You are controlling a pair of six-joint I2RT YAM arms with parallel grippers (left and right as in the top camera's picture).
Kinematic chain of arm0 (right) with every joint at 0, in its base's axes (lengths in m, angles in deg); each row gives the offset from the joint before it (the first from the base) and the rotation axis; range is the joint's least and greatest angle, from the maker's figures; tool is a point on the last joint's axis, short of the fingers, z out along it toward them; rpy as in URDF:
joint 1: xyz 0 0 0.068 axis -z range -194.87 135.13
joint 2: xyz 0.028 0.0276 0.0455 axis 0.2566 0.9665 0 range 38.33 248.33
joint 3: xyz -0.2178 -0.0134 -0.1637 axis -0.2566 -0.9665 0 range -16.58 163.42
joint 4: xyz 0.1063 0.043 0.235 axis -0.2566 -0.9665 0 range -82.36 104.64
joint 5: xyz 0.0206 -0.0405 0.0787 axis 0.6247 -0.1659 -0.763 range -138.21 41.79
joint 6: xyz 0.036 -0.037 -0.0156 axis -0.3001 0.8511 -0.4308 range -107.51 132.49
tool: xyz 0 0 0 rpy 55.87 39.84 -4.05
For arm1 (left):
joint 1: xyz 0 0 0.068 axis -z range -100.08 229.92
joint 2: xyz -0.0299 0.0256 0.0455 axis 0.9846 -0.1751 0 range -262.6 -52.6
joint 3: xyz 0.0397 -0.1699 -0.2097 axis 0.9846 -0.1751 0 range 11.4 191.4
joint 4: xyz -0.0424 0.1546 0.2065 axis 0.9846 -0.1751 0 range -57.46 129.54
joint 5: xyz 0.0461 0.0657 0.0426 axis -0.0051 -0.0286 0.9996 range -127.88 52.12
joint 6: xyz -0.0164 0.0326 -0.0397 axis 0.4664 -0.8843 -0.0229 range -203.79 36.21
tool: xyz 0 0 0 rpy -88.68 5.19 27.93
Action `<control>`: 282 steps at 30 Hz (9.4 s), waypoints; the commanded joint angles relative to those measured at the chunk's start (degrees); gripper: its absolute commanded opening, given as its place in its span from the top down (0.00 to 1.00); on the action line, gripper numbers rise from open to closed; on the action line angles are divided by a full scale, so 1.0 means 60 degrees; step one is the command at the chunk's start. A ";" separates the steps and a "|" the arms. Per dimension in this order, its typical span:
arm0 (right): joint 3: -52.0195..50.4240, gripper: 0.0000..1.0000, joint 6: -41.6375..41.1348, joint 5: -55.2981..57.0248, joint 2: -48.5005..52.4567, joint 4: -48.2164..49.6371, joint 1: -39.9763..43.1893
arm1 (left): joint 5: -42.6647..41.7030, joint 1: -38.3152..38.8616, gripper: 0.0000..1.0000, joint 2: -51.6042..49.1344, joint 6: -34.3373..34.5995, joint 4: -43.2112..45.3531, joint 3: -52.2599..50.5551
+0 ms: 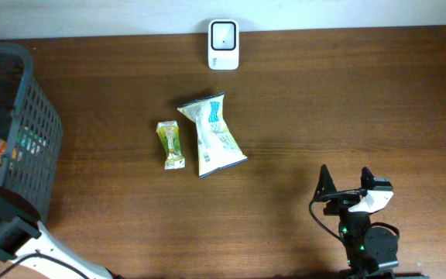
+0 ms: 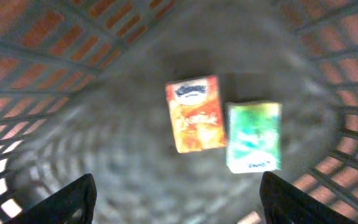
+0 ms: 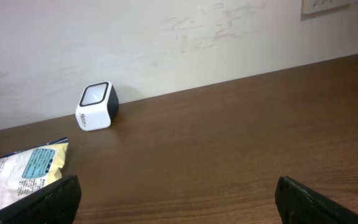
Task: Scan the item barcode
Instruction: 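Reach into the basket and grasp the orange Kleenex tissue pack, then carry the Kleenex pack out and set it left of the tea pouch, then reach into the basket and grasp the green tissue pack, then carry the green pack out and set it left of the Kleenex pack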
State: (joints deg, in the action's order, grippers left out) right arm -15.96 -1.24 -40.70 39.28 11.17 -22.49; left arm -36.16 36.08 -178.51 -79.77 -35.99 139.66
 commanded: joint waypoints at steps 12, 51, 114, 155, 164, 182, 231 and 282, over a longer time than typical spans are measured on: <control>-0.0051 0.01 -0.0076 0.0047 -0.0025 -0.0073 -0.0044 | -0.0328 -0.0018 0.22 -0.1300 -0.0437 0.0656 -0.0499; -0.0051 0.01 -0.0076 0.0047 -0.0029 -0.0073 -0.0044 | -0.0404 0.0109 0.30 -0.1475 -0.0433 0.1960 -0.1690; -0.0051 0.01 -0.0076 0.0047 -0.0029 -0.0073 -0.0044 | -0.1417 0.5898 0.67 0.4084 -0.0896 -0.1359 -0.0535; -0.0051 0.01 -0.0076 0.0047 -0.0029 -0.0073 -0.0044 | -0.0535 1.0138 0.59 0.3355 0.0969 0.9122 -1.1468; -0.0051 0.01 -0.0076 0.0047 -0.0029 -0.0073 -0.0044 | -0.0463 0.9256 0.00 0.3468 0.0965 0.7147 -1.0021; -0.0051 0.01 -0.0076 0.0047 -0.0025 -0.0073 -0.0044 | 0.0441 0.4455 0.01 0.5184 0.0546 0.2430 -0.0914; -0.0051 0.01 -0.0076 0.0047 -0.0025 -0.0073 -0.0044 | -0.0867 0.1526 0.07 -0.1698 -0.0211 0.1206 -0.0943; -0.0051 0.02 -0.0076 0.0047 -0.0025 -0.0073 -0.0044 | -0.1275 0.4925 0.62 0.5610 -0.0113 -0.1228 -0.1056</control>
State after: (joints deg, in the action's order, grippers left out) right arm -15.96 -1.29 -40.70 39.28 11.17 -22.49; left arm -43.64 59.82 -142.84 -79.93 -43.51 139.07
